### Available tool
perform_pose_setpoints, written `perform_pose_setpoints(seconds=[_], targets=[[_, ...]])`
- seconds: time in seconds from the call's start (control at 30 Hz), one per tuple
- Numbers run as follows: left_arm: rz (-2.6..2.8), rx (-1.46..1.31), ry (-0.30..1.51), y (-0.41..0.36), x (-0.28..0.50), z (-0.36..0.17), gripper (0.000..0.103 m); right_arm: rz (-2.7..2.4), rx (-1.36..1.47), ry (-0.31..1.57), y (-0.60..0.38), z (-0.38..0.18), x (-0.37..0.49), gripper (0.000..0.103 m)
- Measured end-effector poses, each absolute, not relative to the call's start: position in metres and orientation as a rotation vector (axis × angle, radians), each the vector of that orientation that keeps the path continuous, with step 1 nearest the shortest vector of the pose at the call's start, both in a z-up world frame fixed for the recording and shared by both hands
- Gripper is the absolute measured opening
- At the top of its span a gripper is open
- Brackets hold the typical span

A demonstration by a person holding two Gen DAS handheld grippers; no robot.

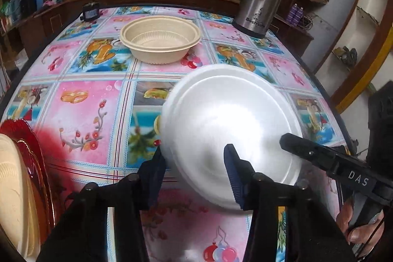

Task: Organize plates and bowls
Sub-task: 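Lift the white foam bowl with the right gripper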

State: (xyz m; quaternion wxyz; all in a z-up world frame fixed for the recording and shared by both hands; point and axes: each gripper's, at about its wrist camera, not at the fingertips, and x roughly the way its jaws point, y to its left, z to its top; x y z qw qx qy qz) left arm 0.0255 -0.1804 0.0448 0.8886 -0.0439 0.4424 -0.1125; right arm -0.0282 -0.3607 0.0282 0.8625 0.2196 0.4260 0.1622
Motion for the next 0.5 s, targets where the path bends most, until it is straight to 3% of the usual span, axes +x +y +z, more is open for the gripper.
perform_pose_setpoints(seconds=[0.5], targets=[[-0.19, -0.013, 0.851, -0.181, 0.001, 0.06, 0.047, 0.412, 0.453, 0.834, -0.352, 0.04, -0.035, 0.014]])
